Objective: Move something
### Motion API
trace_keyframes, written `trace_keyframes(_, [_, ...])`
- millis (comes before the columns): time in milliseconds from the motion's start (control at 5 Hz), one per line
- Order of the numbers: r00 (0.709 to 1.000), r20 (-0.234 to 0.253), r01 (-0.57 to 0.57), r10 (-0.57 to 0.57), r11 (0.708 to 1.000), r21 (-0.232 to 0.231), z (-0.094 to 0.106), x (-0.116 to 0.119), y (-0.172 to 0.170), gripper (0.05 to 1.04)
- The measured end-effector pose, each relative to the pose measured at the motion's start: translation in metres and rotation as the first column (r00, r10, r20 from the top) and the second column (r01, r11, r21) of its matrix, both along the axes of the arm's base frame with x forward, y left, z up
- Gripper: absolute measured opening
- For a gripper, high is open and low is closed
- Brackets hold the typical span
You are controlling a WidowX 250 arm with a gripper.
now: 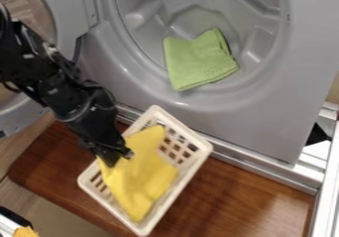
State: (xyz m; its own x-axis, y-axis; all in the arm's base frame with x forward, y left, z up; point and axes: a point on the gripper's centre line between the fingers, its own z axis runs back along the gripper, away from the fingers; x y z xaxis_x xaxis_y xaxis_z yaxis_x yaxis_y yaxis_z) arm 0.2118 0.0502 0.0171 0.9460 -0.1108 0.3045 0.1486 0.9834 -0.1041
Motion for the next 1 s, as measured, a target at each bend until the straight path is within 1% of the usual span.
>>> trace_keyframes(200, [0.999,-0.022,0.023,-0.023,1.0,-0.001,-0.01,0.007,0.007,0.116])
trace_keyframes(400, [0.997,-0.044,0.066,-0.066,0.998,-0.007,-0.028,0.009,0.014,0.116])
trace_keyframes(600, [0.996,-0.05,0.074,-0.075,0.997,-0.019,-0.043,0.012,0.02,0.154])
trace_keyframes(800, [0.995,-0.071,0.062,-0.065,0.997,-0.045,-0.054,0.012,0.021,0.372])
trace_keyframes(1000, [0.995,-0.074,0.06,-0.064,0.997,-0.056,-0.051,0.011,0.019,0.681])
